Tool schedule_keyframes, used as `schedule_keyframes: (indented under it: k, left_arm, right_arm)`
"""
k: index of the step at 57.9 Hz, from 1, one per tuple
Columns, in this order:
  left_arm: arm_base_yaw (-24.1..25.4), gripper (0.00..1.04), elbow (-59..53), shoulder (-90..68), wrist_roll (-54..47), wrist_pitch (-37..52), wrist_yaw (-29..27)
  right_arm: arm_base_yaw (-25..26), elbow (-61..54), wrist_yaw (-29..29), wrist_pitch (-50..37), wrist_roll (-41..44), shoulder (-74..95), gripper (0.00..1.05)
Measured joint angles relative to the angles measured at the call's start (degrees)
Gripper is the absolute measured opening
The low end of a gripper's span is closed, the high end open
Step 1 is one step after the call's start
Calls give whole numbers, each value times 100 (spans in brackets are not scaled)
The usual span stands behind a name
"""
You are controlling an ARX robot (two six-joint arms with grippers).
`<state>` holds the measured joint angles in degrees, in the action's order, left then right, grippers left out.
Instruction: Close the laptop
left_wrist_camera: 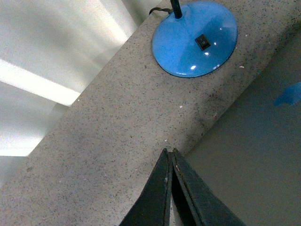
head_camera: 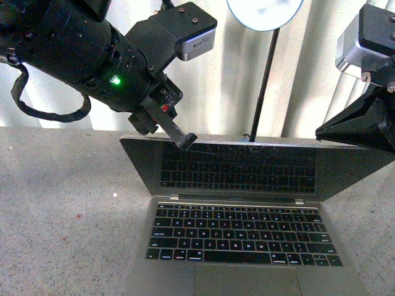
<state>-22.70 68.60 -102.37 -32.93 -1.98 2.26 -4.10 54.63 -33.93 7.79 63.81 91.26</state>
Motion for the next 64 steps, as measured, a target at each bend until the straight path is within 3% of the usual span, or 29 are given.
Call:
schedule_keyframes:
  k: [30,64]
  left_arm:
    - [-142,4,-944,199,573,238,264]
    - [-144,4,-1220,199,713,413,334]
  right_arm:
    - [-57,-533,37,-249,7,-107,3]
    - [-168,-964,44,-507,-26,-26,3]
